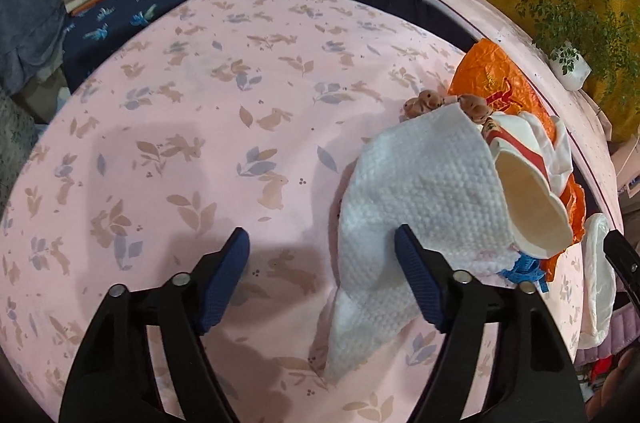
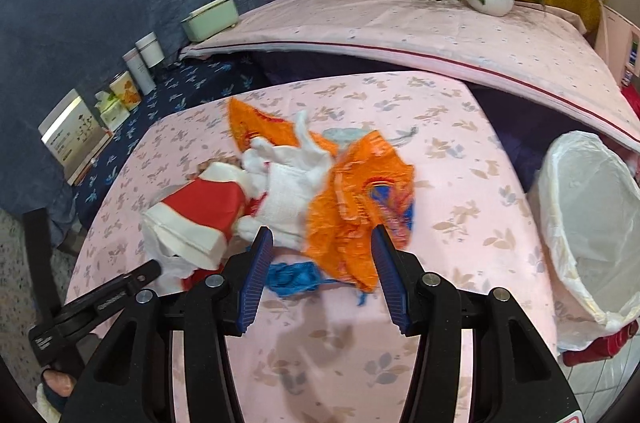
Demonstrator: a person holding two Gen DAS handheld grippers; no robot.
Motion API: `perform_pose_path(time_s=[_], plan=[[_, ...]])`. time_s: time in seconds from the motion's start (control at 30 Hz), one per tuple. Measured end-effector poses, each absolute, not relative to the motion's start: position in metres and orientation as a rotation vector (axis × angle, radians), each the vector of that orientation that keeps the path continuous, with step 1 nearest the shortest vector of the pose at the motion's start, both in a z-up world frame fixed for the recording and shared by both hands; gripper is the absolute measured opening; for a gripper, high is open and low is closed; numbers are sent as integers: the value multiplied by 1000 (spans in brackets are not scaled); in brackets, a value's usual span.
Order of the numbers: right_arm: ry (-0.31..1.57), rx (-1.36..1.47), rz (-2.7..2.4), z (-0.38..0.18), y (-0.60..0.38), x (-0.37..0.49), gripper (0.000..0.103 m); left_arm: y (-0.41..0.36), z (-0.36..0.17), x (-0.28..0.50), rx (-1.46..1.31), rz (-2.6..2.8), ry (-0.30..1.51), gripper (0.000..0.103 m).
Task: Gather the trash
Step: 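Move both grippers back to the pile and grasp the white wipe with left, then grasp the red-and-white paper cup with the right gripper while left lifts the wipe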
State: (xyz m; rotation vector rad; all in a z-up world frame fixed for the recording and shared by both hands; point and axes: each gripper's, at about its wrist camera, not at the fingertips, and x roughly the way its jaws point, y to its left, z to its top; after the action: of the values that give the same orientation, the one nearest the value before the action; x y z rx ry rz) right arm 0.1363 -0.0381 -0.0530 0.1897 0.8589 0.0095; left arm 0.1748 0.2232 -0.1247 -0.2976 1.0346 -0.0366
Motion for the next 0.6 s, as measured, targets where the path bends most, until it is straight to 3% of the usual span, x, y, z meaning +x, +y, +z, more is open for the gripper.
perform_pose_path(time_s=[0.1, 0.27, 0.33, 0.37, 0.47, 0.53, 0.6], plan=[[865, 165, 61, -54, -18, 139, 50, 223, -128, 178, -329, -69, 1039, 58], [890, 118, 126, -63, 14, 140, 50, 214, -128, 180, -348, -152, 1051, 24], [902, 97, 141, -69, 24, 142, 50, 210, -125, 180, -343, -160, 1050, 20], [904, 90, 142, -72, 28, 144, 50, 209, -124, 179, -341, -166, 1049, 11], [914, 86, 143, -79, 35, 151, 43, 205, -122, 177, -344, -185, 1059, 3], [925, 89, 145, -81, 37, 156, 24, 203, -119, 174, -341, -188, 1054, 2], [920, 97, 137, -80, 35, 159, 16, 203, -115, 171, -340, -191, 1044, 2]])
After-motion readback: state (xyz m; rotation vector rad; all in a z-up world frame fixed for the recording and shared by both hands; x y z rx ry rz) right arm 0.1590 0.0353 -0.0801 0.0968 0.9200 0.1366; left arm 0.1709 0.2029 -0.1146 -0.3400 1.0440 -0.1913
